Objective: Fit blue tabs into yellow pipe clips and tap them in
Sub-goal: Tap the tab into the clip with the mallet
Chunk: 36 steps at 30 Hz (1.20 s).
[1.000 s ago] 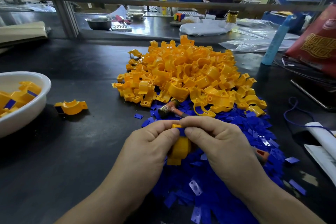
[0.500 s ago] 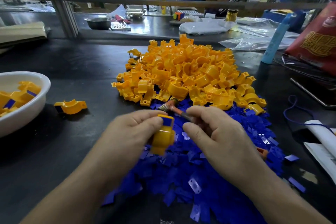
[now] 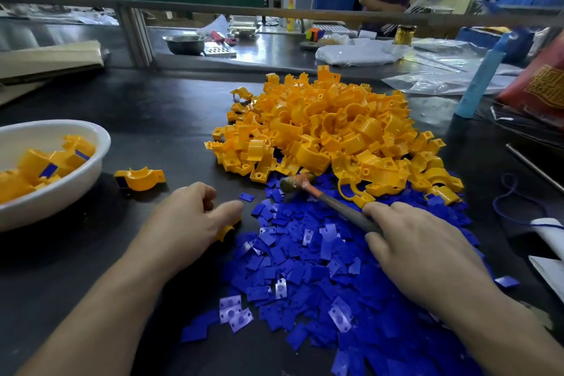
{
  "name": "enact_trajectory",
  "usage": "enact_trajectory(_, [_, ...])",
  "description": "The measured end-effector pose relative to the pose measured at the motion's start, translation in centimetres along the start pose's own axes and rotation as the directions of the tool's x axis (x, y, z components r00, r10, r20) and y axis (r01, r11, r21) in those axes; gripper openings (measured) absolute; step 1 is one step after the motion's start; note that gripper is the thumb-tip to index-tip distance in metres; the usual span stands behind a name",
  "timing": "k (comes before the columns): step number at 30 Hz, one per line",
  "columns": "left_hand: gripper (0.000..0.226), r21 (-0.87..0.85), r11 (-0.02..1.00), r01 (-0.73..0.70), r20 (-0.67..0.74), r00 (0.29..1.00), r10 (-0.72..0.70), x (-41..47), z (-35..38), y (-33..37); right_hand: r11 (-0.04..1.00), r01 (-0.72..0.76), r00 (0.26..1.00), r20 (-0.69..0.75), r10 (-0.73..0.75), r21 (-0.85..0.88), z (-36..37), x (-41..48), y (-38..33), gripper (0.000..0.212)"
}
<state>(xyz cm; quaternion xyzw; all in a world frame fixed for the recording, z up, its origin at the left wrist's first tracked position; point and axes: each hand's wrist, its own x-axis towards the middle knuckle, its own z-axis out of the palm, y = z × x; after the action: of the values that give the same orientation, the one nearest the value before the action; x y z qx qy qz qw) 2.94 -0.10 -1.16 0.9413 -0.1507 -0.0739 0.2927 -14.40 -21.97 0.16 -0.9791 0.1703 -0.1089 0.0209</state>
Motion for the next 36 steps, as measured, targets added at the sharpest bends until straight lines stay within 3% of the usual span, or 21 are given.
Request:
enact_trajectory(2, [0.074,0.131,0.991,0.023,0.02,0.999,-0.026,-0.3,-0.2,0.2,0.986,-0.007,1.0,-0.012,0.009,0.167,-0.2,-0.1,-0.5,0.016])
enact_trajectory(4, [0.066,0.253,0.968,0.007,0.03,0.999,-0.015,-0.6,-0.2,0.4,0.933,0.014,1.0,-0.022,-0.007,0.36,-0.6,-0.3,-1.5,0.012])
enact_trajectory(7, [0.05,0.289,0.957,-0.023,0.027,1.0,0.015,-1.0,-0.2,0.7,0.851,0.035,0.996,0.054,-0.074,0.525,-1.5,-0.6,-2.8,0.018])
enact_trajectory(9, [0.048,0.258,0.966,-0.015,0.02,1.0,0.01,-1.0,-0.2,0.7,0.849,0.079,0.985,0.089,-0.146,0.523,-1.7,-1.0,-3.4,0.024])
enact_trajectory(14, [0.047,0.198,0.98,0.005,0.016,1.0,-0.009,-0.9,-0.2,0.7,0.859,0.178,0.979,0.004,-0.204,0.48,-1.6,-1.3,-4.6,0.032])
enact_trajectory(17, [0.043,0.185,0.983,0.006,0.008,1.0,-0.008,-0.9,-0.1,0.6,0.916,0.193,0.957,0.138,-0.254,0.351,-1.5,-1.1,-5.4,0.024])
enact_trajectory(20, [0.041,0.178,0.984,0.004,0.003,1.0,-0.005,-0.8,-0.1,0.5,0.922,0.151,0.958,0.177,-0.226,0.355,-2.0,-0.8,-5.0,0.022])
enact_trajectory(25, [0.047,0.19,0.982,0.002,-0.012,1.0,0.0,-0.6,0.2,0.3,0.91,0.164,0.98,0.046,-0.196,0.381,-1.7,-0.9,-5.5,0.022])
enact_trajectory(31, [0.042,0.182,0.983,-0.005,-0.005,1.0,0.006,-0.6,0.1,0.4,0.928,0.172,0.969,0.113,-0.22,0.331,-1.4,-0.4,-5.4,0.024])
enact_trajectory(36, [0.048,0.198,0.98,-0.019,-0.002,1.0,0.02,-0.5,0.1,0.1,0.934,0.131,0.989,0.025,-0.147,0.331,-1.2,-0.8,-3.8,0.02])
